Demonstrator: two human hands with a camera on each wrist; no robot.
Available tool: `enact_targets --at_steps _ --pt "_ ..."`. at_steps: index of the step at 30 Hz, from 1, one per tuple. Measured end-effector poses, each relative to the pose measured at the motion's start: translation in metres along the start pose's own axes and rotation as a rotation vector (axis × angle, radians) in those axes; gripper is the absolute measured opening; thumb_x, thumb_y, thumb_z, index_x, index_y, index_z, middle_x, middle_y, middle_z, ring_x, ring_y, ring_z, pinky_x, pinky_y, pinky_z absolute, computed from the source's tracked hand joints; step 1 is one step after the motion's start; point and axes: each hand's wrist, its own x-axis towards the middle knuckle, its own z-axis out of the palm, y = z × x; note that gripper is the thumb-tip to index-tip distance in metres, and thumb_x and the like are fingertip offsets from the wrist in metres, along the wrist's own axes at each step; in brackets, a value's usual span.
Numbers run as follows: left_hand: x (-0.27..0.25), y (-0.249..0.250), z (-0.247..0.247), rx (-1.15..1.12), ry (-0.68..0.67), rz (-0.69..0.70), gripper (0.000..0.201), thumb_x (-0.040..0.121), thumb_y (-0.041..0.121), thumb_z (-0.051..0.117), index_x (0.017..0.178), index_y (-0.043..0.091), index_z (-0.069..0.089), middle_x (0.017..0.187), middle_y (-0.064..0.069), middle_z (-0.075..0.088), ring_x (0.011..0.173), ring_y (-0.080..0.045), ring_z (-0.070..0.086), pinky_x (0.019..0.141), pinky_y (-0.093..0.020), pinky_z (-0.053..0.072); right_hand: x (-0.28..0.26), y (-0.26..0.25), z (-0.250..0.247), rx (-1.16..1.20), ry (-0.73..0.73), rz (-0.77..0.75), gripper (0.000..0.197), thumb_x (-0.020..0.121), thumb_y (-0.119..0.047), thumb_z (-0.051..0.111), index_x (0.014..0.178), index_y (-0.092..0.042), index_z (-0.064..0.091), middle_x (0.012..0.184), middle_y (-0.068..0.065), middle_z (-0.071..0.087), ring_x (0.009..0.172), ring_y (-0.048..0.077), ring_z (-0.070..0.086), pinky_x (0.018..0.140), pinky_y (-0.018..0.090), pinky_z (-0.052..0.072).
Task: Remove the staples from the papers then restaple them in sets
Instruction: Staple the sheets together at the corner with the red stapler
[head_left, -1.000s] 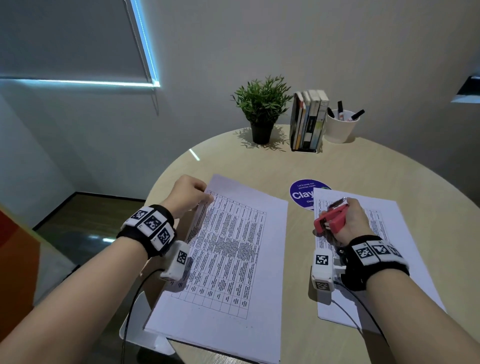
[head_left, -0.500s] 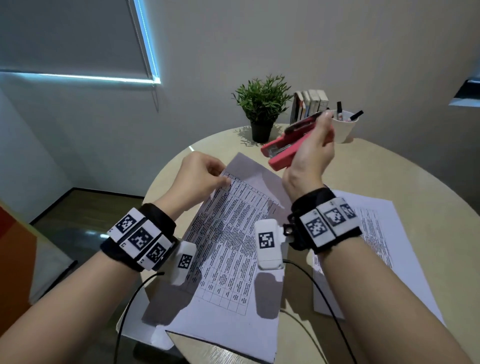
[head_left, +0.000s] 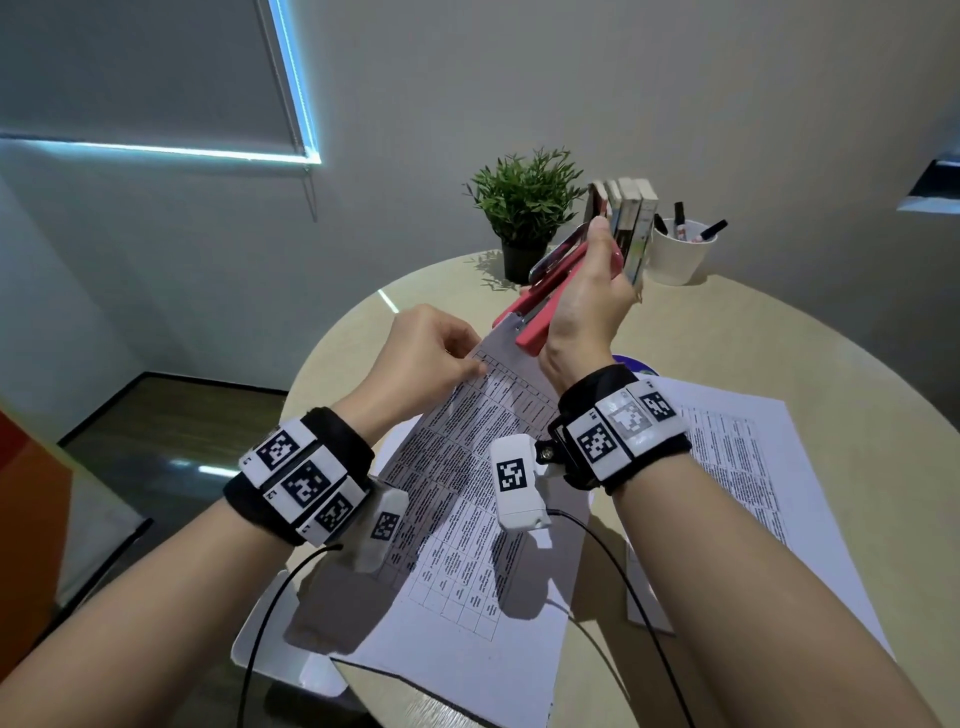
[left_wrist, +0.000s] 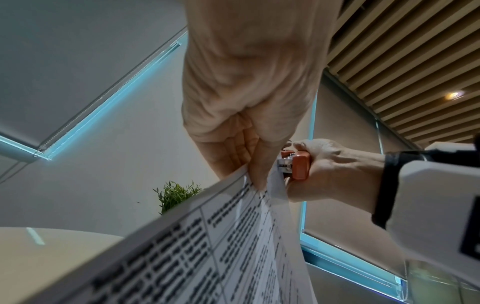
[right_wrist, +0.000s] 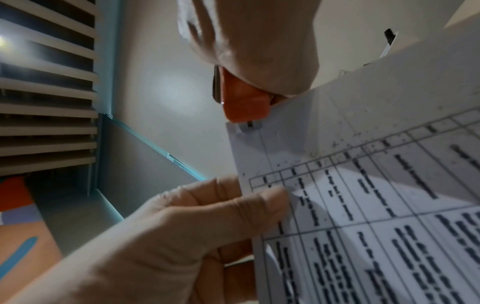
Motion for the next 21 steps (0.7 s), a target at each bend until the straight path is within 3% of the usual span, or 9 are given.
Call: enact_targets --at_steps 5,8,13,16,18,21 --pt "-0.001 0.004 0.002 0.032 -0.012 0.025 0.003 0.076 0.009 0.078 0.079 0.008 0.077 0.072 -0.006 0.074 0.064 -0.02 0.069 0.06 -0.029 0.055 0.001 -0.002 0.0 0.024 0.005 -0.004 0.031 0.1 -0.031 0.055 0.08 -0.007 0.056 0.051 0.003 0.059 0.041 0.016 0.057 0.042 0.024 0.047" --pt "-0.001 0.006 0.001 0.048 -0.019 0.036 0.004 0.077 0.009 0.078 0.08 0.008 0.077 0.071 -0.006 0.074 0.069 -0.023 0.071 0.064 -0.037 0.058 0.002 -0.002 0.002 0.013 0.027 0.0 0.032 0.099 -0.032 0.056 0.077 -0.008 0.057 0.055 0.005 0.06 0.043 0.018 0.058 0.045 0.026 0.048" --pt "-0.003 0.01 0.002 0.054 -0.032 0.059 0.002 0.077 0.008 0.078 0.078 0.008 0.077 0.07 -0.006 0.073 0.062 -0.019 0.068 0.059 -0.032 0.055 0.005 -0.002 0.004 -0.016 0.099 -0.005 0.033 0.096 -0.033 0.06 0.068 -0.014 0.058 0.062 0.004 0.061 0.057 0.024 0.061 0.064 0.045 0.057" --pt "-0.004 0.01 0.004 0.068 -0.053 0.051 0.003 0.077 0.01 0.078 0.08 0.01 0.076 0.068 -0.004 0.071 0.056 -0.013 0.06 0.051 -0.02 0.049 0.006 -0.003 0.004 -0.021 0.121 -0.014 0.034 0.096 -0.03 0.06 0.065 -0.016 0.057 0.057 -0.001 0.059 0.052 0.017 0.059 0.058 0.034 0.053" --pt "-0.007 0.005 0.005 0.118 -0.141 0.006 0.006 0.076 0.011 0.079 0.081 0.011 0.075 0.07 -0.003 0.071 0.057 -0.011 0.058 0.05 -0.018 0.046 0.007 -0.003 0.005 -0.017 0.133 -0.008 0.035 0.096 -0.029 0.059 0.064 -0.015 0.056 0.054 -0.001 0.058 0.049 0.017 0.057 0.055 0.031 0.049" --pt "-0.015 -0.009 0.005 0.216 -0.36 -0.108 0.008 0.078 0.008 0.076 0.077 0.01 0.068 0.074 -0.005 0.07 0.061 -0.017 0.061 0.054 -0.028 0.049 0.011 -0.005 0.003 0.006 0.13 0.024 0.033 0.096 -0.032 0.059 0.069 -0.013 0.056 0.058 0.004 0.06 0.048 0.02 0.057 0.054 0.031 0.049"
